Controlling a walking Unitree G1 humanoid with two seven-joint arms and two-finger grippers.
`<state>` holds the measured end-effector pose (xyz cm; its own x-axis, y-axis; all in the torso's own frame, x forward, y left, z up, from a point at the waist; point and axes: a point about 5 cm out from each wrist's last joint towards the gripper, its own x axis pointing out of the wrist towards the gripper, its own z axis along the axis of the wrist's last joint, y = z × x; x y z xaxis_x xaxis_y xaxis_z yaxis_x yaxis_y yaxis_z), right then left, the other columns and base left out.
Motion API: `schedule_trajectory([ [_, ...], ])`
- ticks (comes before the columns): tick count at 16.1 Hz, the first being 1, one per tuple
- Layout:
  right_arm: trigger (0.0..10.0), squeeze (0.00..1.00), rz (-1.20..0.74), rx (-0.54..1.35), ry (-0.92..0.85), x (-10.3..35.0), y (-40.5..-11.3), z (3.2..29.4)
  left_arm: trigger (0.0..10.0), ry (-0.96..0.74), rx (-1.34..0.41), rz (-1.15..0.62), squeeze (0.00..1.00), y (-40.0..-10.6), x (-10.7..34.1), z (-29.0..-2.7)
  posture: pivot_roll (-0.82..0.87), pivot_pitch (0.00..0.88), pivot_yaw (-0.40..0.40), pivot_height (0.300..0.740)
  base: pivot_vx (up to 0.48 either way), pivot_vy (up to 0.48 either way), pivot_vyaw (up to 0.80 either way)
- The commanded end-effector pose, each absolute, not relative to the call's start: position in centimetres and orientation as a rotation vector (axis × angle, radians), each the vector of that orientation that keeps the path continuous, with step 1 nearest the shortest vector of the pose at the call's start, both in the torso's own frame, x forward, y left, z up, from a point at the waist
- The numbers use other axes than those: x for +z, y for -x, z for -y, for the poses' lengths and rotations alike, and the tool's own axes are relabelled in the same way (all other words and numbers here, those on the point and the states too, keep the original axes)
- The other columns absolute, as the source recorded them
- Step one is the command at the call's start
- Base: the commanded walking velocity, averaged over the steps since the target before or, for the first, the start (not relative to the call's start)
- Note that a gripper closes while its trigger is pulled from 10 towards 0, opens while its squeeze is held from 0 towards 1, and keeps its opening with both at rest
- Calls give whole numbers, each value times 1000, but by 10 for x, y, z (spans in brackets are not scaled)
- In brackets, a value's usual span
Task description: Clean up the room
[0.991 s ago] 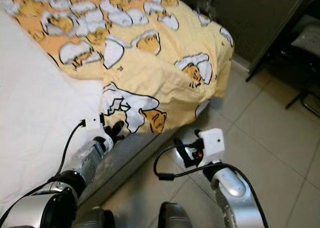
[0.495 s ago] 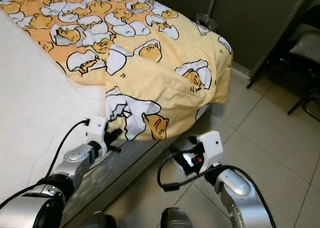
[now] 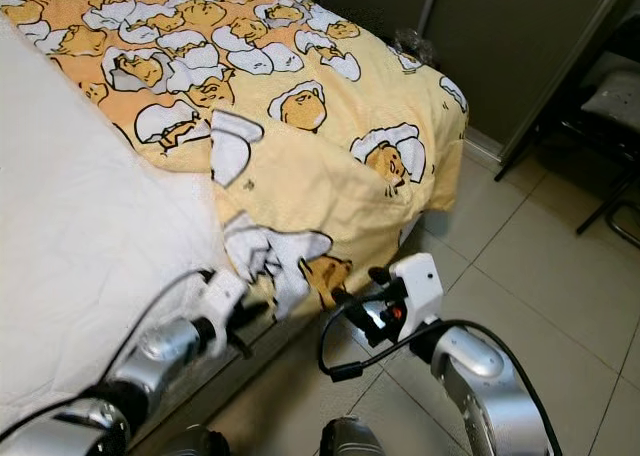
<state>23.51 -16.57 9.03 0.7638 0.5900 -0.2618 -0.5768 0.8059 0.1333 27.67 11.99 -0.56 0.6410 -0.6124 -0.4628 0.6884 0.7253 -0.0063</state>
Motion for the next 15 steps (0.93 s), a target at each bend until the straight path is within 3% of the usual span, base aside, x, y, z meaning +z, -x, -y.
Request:
schedule_trajectory([
  [1, 10000, 106, -313, 641, -58, 90, -234, 167, 0, -187, -806, -455, 0, -271, -8, -115, -204, 79, -36, 704, 0, 0, 0],
  [4, 10000, 110, -314, 665, -64, 91, -234, 165, 0, -214, -958, -446, 0, -256, -13, -102, -202, 73, -36, 704, 0, 0, 0],
  [8, 10000, 110, -315, 686, -63, 92, -236, 164, 0, -240, -1296, -465, 0, -223, -23, -85, -199, 59, -39, 704, 0, 0, 0],
  [15, 10000, 114, -339, 700, -73, 89, -231, 164, 0, 13, -1515, -678, 0, -195, -34, -97, -205, 59, -39, 704, 0, 0, 0],
])
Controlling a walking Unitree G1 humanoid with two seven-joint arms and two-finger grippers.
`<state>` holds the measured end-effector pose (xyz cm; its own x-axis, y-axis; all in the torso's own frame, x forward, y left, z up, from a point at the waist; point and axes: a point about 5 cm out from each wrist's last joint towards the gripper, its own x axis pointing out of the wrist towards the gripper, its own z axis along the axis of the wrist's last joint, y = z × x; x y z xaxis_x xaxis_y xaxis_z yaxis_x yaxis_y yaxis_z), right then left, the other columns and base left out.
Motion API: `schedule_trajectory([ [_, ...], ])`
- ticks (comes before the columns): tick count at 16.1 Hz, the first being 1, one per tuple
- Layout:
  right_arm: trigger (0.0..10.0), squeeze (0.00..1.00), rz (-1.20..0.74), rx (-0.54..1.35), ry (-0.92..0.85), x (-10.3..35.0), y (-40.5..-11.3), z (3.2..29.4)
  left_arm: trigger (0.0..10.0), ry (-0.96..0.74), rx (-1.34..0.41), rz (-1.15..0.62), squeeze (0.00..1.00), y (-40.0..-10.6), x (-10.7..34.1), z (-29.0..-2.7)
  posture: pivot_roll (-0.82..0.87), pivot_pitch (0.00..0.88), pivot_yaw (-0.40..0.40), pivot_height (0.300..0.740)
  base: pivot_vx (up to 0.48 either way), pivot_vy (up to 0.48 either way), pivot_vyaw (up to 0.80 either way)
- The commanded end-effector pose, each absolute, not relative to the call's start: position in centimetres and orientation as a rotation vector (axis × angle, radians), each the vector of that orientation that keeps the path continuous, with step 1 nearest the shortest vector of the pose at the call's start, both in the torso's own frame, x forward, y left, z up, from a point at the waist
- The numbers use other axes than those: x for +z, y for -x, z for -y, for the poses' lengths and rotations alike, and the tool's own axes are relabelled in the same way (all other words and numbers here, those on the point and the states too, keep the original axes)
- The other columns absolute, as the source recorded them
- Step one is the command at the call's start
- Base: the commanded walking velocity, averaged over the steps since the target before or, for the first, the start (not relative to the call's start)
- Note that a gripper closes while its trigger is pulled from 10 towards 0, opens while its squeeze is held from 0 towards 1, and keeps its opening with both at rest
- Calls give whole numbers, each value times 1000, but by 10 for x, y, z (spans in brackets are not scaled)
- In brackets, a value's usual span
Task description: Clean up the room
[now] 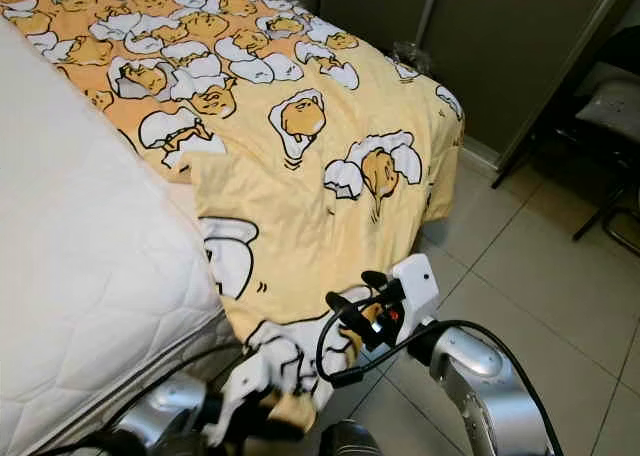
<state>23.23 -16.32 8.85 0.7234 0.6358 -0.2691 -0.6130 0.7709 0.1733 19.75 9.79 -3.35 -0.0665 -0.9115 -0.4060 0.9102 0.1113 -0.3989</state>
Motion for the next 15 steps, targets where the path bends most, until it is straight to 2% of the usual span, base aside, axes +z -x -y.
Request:
schedule_trajectory([
  [1, 10000, 110, -345, 702, -76, 87, -229, 164, 0, 92, -1495, -688, 0, -191, -36, -96, -205, 60, -39, 704, 0, 0, 0],
  [2, 10000, 110, -347, 703, -76, 87, -229, 164, 0, 131, -1473, -683, 0, -191, -36, -94, -205, 60, -39, 704, 0, 0, 0],
  [3, 10000, 114, -353, 705, -77, 86, -228, 165, 0, 332, -1386, -637, 0, -195, -33, -80, -205, 62, -41, 704, 0, 0, 0],
  [4, 10000, 114, -360, 710, -77, 85, -227, 164, 0, 395, -1346, -628, 0, -191, -35, -67, -203, 59, -46, 704, 0, 0, 0],
  [7, 10000, 114, -368, 719, -71, 85, -227, 164, 0, 343, -1331, -673, 0, -185, -42, -72, -205, 59, -49, 704, 0, 0, 0],
  [10, 10000, 114, -377, 729, -63, 84, -226, 166, 0, 498, -1319, -563, 0, -206, -21, -42, -219, 38, -56, 704, 0, 0, 0],
  [12, 10000, 110, -388, 747, -57, 83, -225, 164, 0, 460, -1433, -552, 0, -208, -12, -27, -220, 30, -57, 704, 0, 0, 0],
  [15, 10000, 110, -390, 750, -50, 84, -227, 165, 0, 380, -1485, -593, 0, -206, -13, -28, -224, 19, -54, 704, 0, 0, 0],
])
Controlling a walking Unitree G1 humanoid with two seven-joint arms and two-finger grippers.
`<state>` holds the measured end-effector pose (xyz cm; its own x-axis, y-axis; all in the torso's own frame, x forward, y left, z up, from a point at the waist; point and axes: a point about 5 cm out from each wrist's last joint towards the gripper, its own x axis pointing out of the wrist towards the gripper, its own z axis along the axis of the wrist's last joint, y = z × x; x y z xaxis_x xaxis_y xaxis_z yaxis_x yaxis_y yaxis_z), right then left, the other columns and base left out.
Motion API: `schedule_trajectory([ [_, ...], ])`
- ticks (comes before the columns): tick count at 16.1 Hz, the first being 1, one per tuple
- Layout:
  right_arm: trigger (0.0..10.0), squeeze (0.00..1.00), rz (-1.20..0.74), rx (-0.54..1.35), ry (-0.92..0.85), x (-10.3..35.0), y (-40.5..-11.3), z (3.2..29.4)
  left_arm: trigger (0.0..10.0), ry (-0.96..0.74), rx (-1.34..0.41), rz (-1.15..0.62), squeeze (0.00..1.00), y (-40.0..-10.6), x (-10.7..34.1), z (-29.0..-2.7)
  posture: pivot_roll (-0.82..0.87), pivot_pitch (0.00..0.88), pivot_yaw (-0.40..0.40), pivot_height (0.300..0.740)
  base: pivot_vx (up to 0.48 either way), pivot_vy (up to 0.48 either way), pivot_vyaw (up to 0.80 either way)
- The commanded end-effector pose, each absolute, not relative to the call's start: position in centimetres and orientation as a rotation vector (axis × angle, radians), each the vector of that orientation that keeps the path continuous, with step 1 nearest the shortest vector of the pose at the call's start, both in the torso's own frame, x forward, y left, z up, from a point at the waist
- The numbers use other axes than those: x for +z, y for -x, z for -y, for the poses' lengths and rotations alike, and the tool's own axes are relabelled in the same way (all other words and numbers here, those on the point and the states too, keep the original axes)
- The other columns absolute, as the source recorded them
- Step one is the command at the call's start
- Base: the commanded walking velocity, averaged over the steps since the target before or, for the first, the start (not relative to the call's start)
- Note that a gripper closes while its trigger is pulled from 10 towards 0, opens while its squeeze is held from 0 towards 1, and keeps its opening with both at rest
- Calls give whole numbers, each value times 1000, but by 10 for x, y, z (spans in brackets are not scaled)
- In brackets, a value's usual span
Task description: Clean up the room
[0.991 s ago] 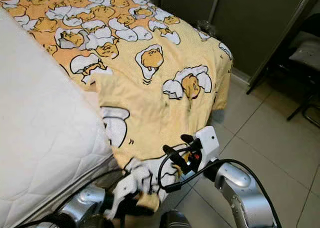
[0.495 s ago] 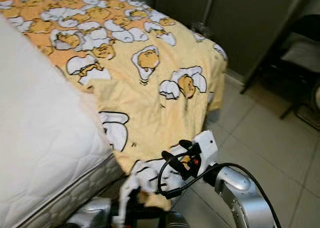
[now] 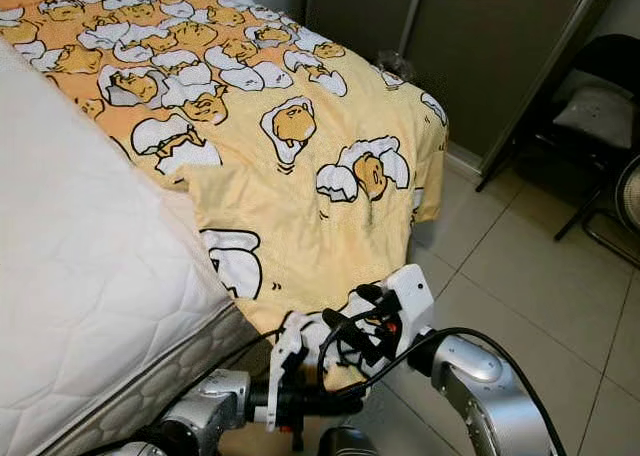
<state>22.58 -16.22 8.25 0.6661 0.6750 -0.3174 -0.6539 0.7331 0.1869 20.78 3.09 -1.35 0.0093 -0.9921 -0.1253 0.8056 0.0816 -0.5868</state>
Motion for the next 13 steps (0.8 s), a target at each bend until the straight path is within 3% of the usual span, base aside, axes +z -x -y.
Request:
schedule_trajectory([
  [1, 10000, 110, -388, 748, -48, 84, -227, 166, 0, 363, -1483, -594, 0, -207, -13, -29, -224, 19, -54, 704, 0, 0, 0],
  [3, 10000, 114, -380, 745, -52, 85, -228, 164, 0, 266, -1417, -586, 0, -215, -13, -39, -223, 23, -54, 704, 0, 0, 0],
  [6, 10000, 114, -384, 749, -57, 84, -226, 163, 0, 258, -1413, -574, 0, -216, -12, -52, -220, 28, -54, 704, 0, 0, 0],
  [12, 10000, 110, -391, 753, -65, 82, -225, 162, 0, 222, -1381, -610, 0, -199, -27, -74, -209, 41, -53, 704, 0, -480, 0],
  [13, 10000, 110, -392, 756, -66, 81, -225, 161, 0, 206, -1349, -637, 0, -197, -32, -72, -207, 43, -55, 704, 0, 0, 0],
])
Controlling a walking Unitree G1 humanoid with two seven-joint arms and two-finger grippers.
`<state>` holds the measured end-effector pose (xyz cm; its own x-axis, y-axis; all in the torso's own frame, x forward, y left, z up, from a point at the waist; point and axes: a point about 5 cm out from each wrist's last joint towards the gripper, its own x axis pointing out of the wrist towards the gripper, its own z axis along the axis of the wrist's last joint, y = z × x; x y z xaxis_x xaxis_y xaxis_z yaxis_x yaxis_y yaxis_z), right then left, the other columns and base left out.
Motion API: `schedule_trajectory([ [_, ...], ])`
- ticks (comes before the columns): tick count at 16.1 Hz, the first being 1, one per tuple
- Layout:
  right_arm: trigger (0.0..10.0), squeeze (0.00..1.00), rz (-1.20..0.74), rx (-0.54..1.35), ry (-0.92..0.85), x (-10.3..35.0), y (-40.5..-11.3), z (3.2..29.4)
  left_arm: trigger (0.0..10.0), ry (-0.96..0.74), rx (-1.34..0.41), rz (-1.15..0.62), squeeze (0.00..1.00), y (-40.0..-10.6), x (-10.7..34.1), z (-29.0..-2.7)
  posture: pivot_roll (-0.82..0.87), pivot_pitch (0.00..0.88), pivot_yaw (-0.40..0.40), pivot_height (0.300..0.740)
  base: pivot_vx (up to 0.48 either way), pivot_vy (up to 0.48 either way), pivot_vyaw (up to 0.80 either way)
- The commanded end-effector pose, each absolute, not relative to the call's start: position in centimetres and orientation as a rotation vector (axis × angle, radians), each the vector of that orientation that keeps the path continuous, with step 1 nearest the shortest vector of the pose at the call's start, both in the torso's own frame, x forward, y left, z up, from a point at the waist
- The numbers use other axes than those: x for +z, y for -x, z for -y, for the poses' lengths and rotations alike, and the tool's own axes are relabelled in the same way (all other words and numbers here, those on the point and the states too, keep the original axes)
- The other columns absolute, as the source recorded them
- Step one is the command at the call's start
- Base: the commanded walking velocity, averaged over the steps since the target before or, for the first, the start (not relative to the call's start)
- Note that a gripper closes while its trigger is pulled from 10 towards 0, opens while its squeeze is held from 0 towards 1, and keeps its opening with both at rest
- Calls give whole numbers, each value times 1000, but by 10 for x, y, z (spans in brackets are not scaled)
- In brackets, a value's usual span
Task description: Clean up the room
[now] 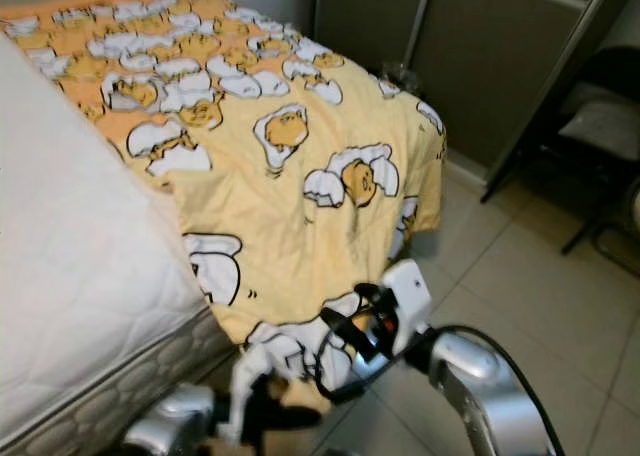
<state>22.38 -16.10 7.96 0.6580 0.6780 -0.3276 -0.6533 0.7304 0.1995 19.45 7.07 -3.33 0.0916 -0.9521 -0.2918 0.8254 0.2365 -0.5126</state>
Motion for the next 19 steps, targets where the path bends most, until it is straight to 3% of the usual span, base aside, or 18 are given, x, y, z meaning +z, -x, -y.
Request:
schedule_trajectory([
  [1, 10000, 110, -391, 758, -65, 82, -226, 161, 0, 191, -1328, -660, 0, -194, -37, -68, -205, 46, -57, 704, 0, 0, 0],
  [7, 10000, 118, -408, 850, -48, 83, -220, 156, 0, 58, -1278, -742, 0, -191, -48, -65, -210, 50, -63, 704, 0, 0, 0],
  [11, 10000, 125, -427, 893, -56, 82, -214, 153, 0, 117, -1327, -766, 0, -184, -49, -66, -213, 53, -62, 704, 0, 0, 0],
  [13, 10000, 125, -434, 889, -56, 81, -212, 154, 0, 222, -1376, -701, 0, -172, -47, -55, -215, 57, -62, 704, 0, 0, 0],
  [19, 10000, 125, -433, 882, -54, 81, -213, 155, 0, 202, -1334, -740, 0, -148, -60, -51, -217, 58, -60, 704, 0, -400, 0],
])
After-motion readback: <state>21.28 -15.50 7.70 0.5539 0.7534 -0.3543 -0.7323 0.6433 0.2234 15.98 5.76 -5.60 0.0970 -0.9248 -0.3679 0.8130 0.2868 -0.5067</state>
